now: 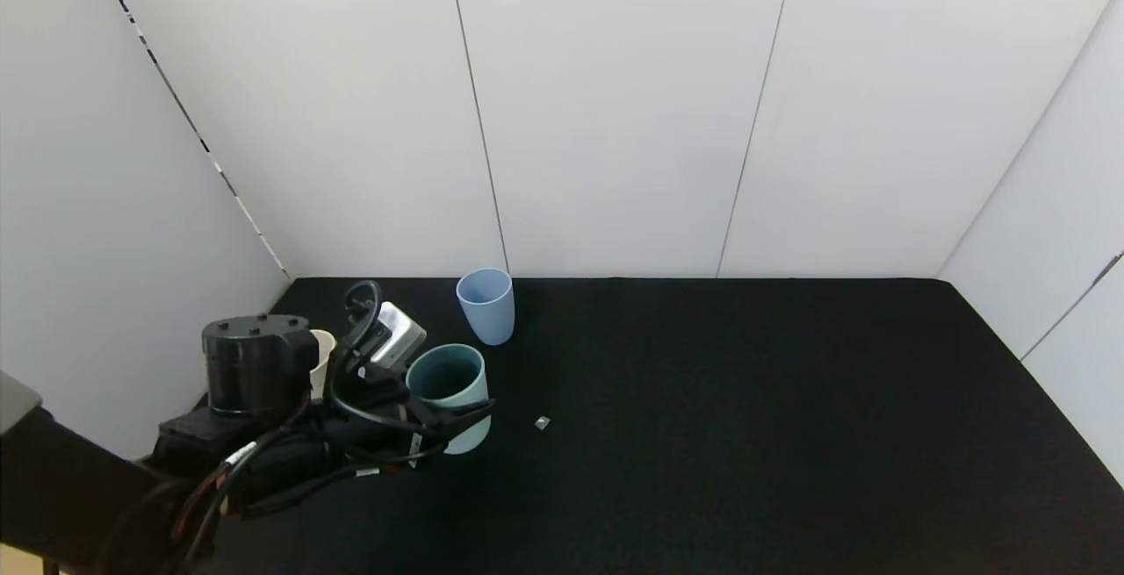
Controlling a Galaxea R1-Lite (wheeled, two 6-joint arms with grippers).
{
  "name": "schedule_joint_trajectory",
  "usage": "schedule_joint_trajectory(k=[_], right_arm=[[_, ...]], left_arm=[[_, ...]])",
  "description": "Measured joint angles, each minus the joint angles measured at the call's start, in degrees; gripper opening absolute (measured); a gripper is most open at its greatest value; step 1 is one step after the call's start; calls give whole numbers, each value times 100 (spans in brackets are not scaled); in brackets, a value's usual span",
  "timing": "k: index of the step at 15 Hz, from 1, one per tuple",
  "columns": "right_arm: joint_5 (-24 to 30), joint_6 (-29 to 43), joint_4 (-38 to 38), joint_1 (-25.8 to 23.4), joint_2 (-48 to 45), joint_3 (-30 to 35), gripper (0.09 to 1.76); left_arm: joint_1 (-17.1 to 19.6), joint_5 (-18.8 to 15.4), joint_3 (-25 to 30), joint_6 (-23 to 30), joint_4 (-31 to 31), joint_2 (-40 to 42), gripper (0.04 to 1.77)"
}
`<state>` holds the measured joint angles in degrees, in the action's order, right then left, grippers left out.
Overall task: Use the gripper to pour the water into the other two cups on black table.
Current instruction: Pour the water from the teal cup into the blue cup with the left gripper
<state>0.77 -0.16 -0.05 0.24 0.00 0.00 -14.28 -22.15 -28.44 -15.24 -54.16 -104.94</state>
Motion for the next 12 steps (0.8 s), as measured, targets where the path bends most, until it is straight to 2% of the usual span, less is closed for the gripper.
schedule_joint_trajectory(k=[5,8,12], right_arm=[[0,2,-2,0,0,0,171],[0,0,-2,0,0,0,171],[0,0,0,0,0,0,171]], left_arm=[[581,-17,-1014,-523,1525,382,118],[940,-23,-1587,-780,2238,452,118],[1139,-12,-2191,-1075,3060,463,118]])
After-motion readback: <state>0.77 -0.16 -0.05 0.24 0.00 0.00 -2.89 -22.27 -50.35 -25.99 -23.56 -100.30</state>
